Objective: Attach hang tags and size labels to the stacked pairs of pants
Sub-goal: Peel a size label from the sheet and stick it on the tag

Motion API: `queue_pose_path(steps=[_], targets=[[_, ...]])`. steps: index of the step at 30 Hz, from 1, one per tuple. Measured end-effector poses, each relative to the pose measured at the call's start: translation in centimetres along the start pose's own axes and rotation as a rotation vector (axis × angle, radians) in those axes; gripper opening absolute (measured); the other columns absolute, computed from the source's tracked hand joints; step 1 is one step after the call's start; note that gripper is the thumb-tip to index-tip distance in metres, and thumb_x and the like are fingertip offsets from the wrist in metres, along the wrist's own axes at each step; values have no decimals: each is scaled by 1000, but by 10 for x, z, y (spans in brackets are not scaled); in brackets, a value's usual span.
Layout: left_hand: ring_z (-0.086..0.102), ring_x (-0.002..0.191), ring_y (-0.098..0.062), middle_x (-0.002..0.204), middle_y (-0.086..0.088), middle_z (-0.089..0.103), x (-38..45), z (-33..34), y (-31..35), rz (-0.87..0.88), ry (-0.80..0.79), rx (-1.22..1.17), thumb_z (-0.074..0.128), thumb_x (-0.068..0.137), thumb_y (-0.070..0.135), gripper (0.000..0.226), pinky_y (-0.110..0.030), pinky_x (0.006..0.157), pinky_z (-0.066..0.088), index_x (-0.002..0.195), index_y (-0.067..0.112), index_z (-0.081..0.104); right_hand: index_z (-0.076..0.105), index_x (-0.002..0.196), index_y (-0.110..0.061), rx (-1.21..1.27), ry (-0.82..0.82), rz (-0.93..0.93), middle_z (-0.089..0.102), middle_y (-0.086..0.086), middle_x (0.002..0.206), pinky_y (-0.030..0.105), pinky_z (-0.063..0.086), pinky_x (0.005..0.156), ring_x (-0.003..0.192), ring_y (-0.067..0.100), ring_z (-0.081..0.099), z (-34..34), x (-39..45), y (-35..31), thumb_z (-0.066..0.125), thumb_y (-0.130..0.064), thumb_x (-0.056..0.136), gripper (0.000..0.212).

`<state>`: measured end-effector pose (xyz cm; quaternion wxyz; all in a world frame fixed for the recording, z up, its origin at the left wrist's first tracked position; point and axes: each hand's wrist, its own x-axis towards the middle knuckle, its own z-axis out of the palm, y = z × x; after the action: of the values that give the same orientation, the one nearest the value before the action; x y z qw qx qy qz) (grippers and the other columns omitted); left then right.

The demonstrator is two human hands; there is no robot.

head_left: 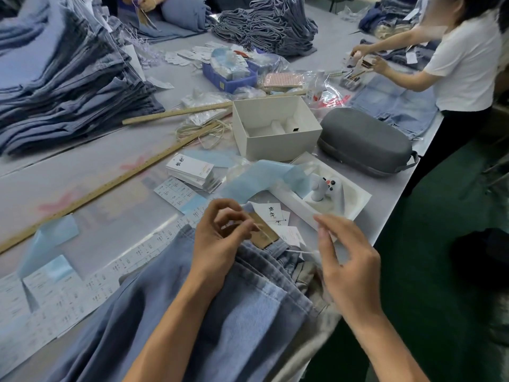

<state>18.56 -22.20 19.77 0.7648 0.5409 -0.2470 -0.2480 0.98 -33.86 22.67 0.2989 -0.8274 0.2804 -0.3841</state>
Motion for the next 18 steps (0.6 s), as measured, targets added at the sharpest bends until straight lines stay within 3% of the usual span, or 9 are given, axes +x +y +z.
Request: queue_pose_path(steps=[1,3,5,7,10,15,18], targets=[[74,89,-39,90,-12,70,0,-2,1,7,46,-57,72,89,-4,28,-36,78,60,102,15,56,62,134,-24,-18,-102,48,60,-16,134,2,39,97,126,-8,52,-5,3,5,62,-26,101,34],[74,91,-39,92,-12,69,-1,-5,3,21,119,-159,70,89,0,28,-37,78,61,106,16,54,48,145,-41,-135,-471,208,46,-28,142,2,33,99,128,-12,42,-6,1,13,63,-41,97,50],[74,85,-33,92,-12,66,-1,-7,5,21,169,-258,67,89,-1,29,-35,77,61,107,17,54,46,146,-44,-282,-604,178,44,-32,137,13,37,106,126,-12,43,-3,-14,21,63,-46,96,53],[73,80,-28,92,-10,66,-2,-8,6,13,194,-308,64,90,-4,29,-33,75,60,106,19,55,50,144,-39,-269,-495,137,46,-31,133,18,39,109,122,-14,43,-1,-24,20,63,-43,96,50],[71,78,-25,92,-9,65,-1,-9,7,3,220,-310,63,91,-6,28,-32,76,59,102,18,57,51,143,-41,-278,-454,128,51,-29,126,19,43,99,111,-8,52,-7,-31,18,67,-46,92,54],[69,77,-21,92,-9,64,1,-14,5,-28,290,-427,58,93,-8,27,-30,76,59,101,17,59,76,116,-18,-431,-283,-42,77,-3,106,39,64,77,89,15,75,-27,-31,22,79,-8,84,34],[68,79,-20,93,-8,65,2,-19,3,-53,310,-492,54,96,-10,29,-30,77,58,103,18,60,79,105,-9,-463,-111,-140,78,2,93,39,65,69,79,17,75,-30,-35,23,74,-16,85,22]])
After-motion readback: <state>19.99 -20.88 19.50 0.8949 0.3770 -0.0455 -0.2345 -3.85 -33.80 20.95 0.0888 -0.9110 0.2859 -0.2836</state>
